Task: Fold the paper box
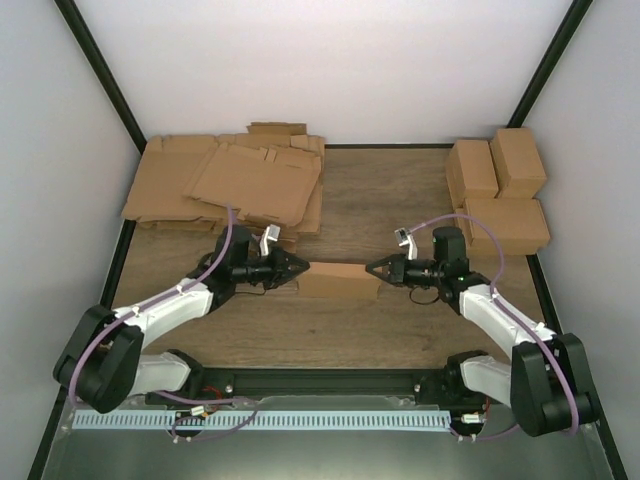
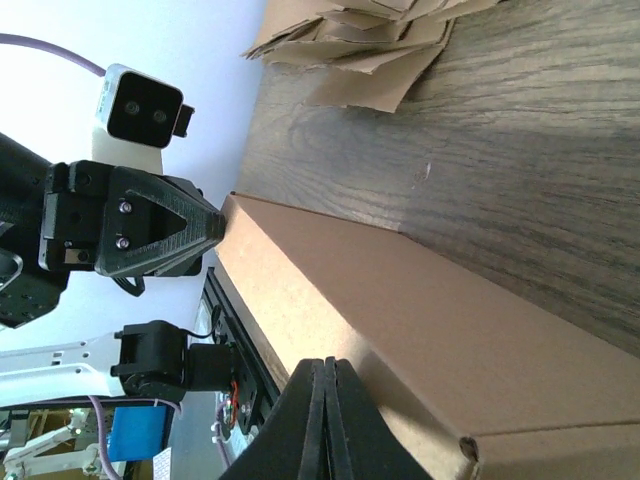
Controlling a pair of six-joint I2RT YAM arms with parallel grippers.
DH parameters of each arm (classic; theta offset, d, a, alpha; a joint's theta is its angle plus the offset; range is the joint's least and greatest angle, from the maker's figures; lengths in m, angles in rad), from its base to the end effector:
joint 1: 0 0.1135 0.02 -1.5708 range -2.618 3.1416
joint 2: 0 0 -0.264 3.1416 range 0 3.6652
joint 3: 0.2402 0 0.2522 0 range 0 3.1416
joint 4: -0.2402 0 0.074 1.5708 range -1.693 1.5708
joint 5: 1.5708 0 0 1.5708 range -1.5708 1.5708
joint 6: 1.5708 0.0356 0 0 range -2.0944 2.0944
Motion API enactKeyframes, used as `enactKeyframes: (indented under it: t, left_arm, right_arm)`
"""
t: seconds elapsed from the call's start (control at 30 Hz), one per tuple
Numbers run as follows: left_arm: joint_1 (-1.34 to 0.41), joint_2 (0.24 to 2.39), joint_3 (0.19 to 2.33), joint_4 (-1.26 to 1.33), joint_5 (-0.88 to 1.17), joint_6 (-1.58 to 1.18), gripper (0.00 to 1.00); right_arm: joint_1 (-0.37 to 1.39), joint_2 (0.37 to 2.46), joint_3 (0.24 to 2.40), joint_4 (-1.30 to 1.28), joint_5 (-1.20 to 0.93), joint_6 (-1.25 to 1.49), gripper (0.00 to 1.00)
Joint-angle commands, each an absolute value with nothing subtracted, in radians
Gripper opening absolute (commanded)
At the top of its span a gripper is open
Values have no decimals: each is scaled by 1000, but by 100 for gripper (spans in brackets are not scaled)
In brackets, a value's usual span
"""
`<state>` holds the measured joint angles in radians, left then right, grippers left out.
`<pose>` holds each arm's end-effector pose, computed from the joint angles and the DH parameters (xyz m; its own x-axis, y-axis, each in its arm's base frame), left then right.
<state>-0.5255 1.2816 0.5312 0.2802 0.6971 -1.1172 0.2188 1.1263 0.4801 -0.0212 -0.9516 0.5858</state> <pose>0.2092 -0.1477 0.1975 -0.9625 -0.2385 -0.1292 0.0332 0.3691 -0.9288 0.2012 0.0744 0.1937 -0.9183 0.1245 -0.3758 -0.2912 0.4307 0.8542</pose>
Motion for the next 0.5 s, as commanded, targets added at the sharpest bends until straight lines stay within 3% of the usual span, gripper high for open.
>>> enactKeyframes:
  t: [0.0,0.1,0.2,0.47]
  left_arm:
    - [-528,1242,606,37,634,-1035,4]
    - [-537,1209,659,-102,588,-989,4]
    - [-539,1181,707,-208,557,-953,11]
    - [-543,1168,830,-403,514,-778,53]
  right_arm:
    - [220,1169,411,-60,-870,562,1]
    - [221,1133,422,-89,-847,548,1]
    - [221,1109,436,-123,-829,532,1]
    - [220,1107,450,-151,-850,509,1]
